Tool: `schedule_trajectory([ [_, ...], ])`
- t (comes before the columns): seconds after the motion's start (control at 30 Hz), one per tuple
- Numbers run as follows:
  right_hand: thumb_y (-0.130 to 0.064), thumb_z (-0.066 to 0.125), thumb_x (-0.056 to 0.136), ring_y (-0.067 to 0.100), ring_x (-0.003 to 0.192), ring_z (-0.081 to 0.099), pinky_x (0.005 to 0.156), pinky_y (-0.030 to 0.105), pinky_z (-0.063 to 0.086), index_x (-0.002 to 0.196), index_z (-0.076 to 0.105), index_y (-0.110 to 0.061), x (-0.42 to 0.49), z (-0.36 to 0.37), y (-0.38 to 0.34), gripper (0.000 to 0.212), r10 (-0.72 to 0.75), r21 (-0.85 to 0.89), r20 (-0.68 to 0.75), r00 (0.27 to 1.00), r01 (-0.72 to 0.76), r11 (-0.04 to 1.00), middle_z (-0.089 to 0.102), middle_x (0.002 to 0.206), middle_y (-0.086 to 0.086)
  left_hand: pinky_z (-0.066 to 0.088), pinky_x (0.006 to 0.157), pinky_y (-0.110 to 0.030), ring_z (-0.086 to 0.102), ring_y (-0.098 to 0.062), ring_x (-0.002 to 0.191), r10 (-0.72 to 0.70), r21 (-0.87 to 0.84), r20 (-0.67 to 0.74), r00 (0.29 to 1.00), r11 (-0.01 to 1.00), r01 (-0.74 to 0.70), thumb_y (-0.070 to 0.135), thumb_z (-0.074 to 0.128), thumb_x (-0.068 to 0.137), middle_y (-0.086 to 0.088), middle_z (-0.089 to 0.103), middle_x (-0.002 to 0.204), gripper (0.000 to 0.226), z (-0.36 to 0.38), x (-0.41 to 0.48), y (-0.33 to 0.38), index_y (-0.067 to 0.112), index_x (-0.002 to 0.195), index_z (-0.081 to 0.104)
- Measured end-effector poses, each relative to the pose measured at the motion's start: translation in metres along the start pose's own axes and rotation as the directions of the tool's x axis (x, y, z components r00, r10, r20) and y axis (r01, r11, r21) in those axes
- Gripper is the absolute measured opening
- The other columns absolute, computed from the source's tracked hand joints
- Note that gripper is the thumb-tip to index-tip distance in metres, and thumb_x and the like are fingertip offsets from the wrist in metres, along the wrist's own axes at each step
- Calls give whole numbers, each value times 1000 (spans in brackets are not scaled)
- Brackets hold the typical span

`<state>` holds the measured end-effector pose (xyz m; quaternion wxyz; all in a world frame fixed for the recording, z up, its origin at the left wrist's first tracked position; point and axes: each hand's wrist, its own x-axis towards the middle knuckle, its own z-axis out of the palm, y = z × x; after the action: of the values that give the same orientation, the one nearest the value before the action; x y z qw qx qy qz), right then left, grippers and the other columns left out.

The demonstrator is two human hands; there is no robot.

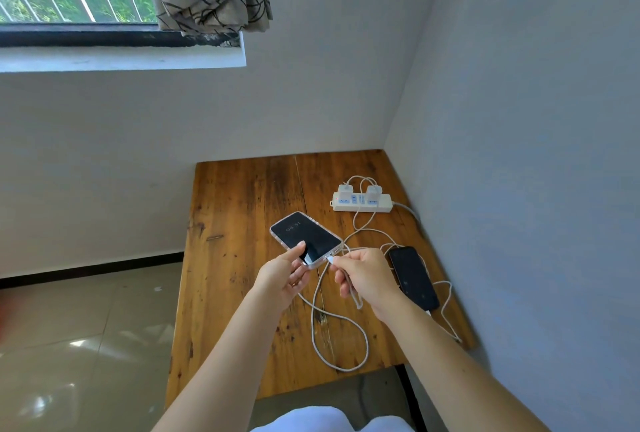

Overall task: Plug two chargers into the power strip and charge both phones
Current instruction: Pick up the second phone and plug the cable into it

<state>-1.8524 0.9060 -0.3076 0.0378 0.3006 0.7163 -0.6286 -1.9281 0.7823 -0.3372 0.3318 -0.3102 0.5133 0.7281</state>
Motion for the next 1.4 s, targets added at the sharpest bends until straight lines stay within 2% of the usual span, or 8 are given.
schedule_trajectory([
  [0.13,-14,58,92,14,49,56,49,22,50,83,70,3,2,1,-1,22,18,-24,-16,1000,-18,1000,63,60,7,49,50,-24,68,-16,65,18,52,-11,1000,999,-17,22,75,78,-13,73,93,38,1,2,-1,6,109,60],
  [0.33,-15,58,93,14,52,58,52,23,52,85,70,2,1,1,-2,22,27,-11,-14,1000,-27,1000,65,63,9,51,58,-24,64,-17,67,28,92,-1,1000,995,-28,21,74,79,-15,72,95,35,1,6,0,4,108,60],
  [0.47,-16,58,93,15,53,59,53,23,53,83,70,1,2,1,-1,23,36,2,-36,999,-36,999,65,62,8,52,65,-24,60,-14,61,48,132,21,999,990,-50,20,73,80,-11,72,81,34,2,9,2,4,106,60],
  [0.6,-18,57,93,12,51,59,51,19,53,78,70,-2,1,0,2,25,26,-12,-30,999,-26,1000,65,60,5,52,63,-25,58,-13,56,62,142,40,997,988,-67,22,73,81,-9,71,74,34,3,11,2,2,106,62],
  [0.77,-21,57,94,7,53,63,51,13,49,77,70,-9,-1,-3,5,24,-12,-74,39,999,14,997,67,62,1,52,64,-25,61,-16,64,83,143,91,992,985,-95,26,70,83,-14,71,92,37,-1,11,0,3,110,62],
  [0.93,-18,56,93,7,56,63,52,11,49,80,70,-11,0,-3,10,20,-18,-141,64,998,27,990,68,65,0,52,62,-26,66,-25,90,83,103,126,989,990,-96,24,60,90,-19,68,111,34,-5,8,-3,2,116,58],
  [1.27,-18,57,93,8,59,64,52,12,49,78,70,-13,-1,-6,19,20,5,-138,54,999,3,990,69,66,1,54,64,-26,67,-22,86,79,85,187,979,992,-96,16,53,95,-18,67,113,32,-9,10,-5,5,124,55],
  [1.4,-17,57,93,10,60,65,55,14,51,81,71,-10,-1,-7,21,19,9,-129,60,998,-1,992,69,68,2,53,60,-25,67,-22,83,78,87,192,978,992,-96,16,53,95,-15,69,102,29,-8,9,-5,5,121,57],
])
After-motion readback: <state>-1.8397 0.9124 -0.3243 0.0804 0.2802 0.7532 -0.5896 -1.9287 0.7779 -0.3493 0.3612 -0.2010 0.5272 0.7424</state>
